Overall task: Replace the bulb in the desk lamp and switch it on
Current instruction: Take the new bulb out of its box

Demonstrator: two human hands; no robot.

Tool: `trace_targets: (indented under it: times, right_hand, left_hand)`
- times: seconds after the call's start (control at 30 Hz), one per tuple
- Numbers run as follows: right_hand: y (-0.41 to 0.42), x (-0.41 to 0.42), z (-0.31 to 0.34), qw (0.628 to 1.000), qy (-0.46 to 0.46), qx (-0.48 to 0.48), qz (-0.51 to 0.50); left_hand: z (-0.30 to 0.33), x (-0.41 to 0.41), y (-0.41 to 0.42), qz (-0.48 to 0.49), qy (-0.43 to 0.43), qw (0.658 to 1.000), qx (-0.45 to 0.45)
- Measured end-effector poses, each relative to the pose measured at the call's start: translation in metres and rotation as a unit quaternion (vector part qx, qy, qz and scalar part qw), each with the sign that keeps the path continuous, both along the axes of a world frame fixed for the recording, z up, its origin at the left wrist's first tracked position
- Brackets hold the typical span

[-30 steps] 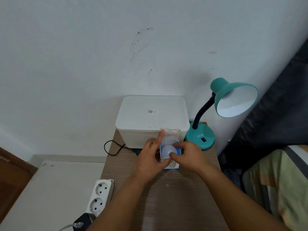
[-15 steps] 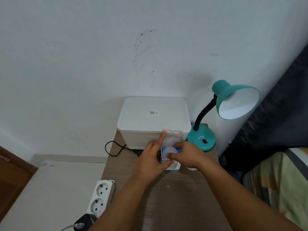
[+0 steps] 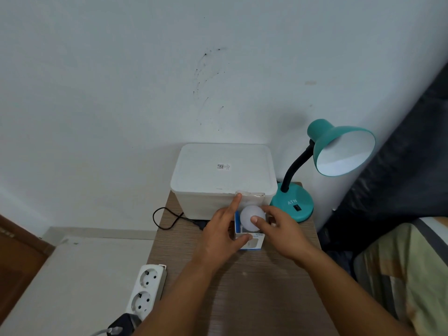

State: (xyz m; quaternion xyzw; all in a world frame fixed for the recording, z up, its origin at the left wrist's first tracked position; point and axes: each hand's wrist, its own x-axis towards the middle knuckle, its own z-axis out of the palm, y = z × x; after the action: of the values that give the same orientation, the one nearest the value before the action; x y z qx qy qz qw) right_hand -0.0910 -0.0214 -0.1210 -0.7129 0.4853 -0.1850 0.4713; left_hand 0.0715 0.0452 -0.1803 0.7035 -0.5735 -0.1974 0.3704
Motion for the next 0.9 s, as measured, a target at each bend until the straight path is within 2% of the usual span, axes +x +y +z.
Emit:
trace_targets:
  times: [0.13, 0.27, 0.5, 0.63, 0.9]
  right_hand:
    - [0.012, -0.011, 0.005, 0.995, -0.091, 0.021, -0.046]
    - [0.020, -0.023, 0.004, 0.986, -0.143, 0.033, -0.085]
    - [0.022, -0.041, 0.000, 0.972, -0.183, 0.043, -0.143]
    - [0.022, -0.047, -0.002, 0.965, -0.208, 0.053, -0.153]
    - [0.025, -0.056, -0.010, 0.960, -0.220, 0.059, -0.164]
  left_hand:
    - [-0.001, 0.000, -0.001, 0.008, 0.001, 1.000, -0.004]
    - [-0.005, 0.002, -0.003, 0.006, 0.051, 0.999, -0.002]
    - [-0.002, 0.002, -0.003, 0.014, 0.104, 0.994, 0.013]
    - [0.001, 0.002, -0.001, 0.003, 0.080, 0.997, 0.011]
    - [-0.005, 0.004, 0.000, -0.016, -0.024, 1.000, -0.009]
